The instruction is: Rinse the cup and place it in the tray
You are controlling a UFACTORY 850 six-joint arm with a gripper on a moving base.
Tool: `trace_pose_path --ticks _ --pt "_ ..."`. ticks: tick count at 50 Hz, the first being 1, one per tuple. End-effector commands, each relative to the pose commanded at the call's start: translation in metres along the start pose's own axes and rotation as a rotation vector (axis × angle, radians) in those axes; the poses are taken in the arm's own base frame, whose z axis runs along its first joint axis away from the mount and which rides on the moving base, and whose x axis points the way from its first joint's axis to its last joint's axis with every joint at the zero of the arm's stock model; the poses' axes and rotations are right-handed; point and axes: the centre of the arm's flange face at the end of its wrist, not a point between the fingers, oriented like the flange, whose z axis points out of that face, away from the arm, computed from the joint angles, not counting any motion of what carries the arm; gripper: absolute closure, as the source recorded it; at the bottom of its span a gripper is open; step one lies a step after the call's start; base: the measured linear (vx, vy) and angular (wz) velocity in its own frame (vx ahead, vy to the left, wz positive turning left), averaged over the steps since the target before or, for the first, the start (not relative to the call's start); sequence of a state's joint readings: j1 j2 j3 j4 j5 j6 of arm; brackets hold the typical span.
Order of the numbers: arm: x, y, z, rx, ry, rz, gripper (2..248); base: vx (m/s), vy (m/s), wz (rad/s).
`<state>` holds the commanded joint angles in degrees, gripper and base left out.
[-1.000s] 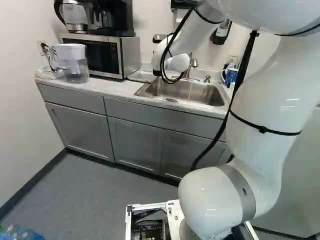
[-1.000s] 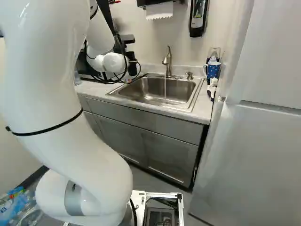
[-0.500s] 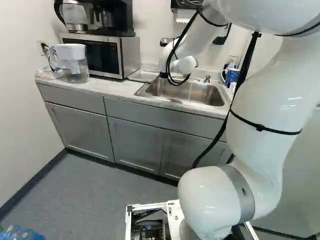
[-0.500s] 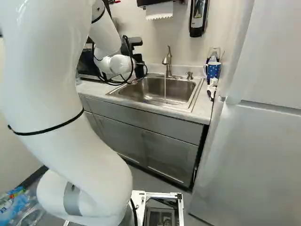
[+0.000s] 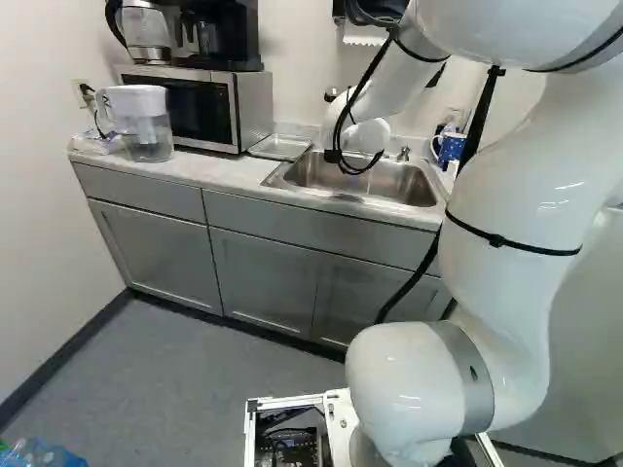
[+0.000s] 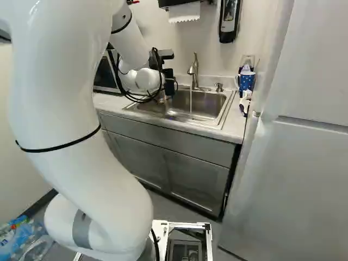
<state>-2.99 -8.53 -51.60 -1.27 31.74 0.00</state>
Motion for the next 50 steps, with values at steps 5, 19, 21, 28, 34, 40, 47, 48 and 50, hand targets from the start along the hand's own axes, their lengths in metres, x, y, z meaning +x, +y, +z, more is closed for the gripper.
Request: trace_pose_path --ticks 5,19,21,28,34,40,47,48,50 --pt "-0.006 0.008 0.001 -0.013 -0.015 0.004 139 0.0 0.0 0.0" --pt "-0.022 0.029 -0.001 -0.052 -0.051 0.016 139 0.0 0.0 0.0" --pt "-0.022 0.032 -0.002 -0.057 -0.051 0.018 139 0.0 0.0 0.0" --pt "-0.024 0.043 -0.006 -0.077 -0.052 0.024 139 0.0 0.0 0.0" --pt "-0.025 0.052 -0.011 -0.094 -0.053 0.029 139 0.0 0.0 0.0" --pt "-0.026 0.062 -0.015 -0.113 -0.055 0.035 139 0.0 0.0 0.0" --pt "-0.029 0.072 -0.021 -0.132 -0.065 0.041 139 0.0 0.0 0.0" --pt "-0.029 0.073 -0.022 -0.135 -0.067 0.042 139 0.0 0.0 0.0" --pt "-0.03 0.076 -0.024 -0.141 -0.073 0.044 139 0.0 0.0 0.0"
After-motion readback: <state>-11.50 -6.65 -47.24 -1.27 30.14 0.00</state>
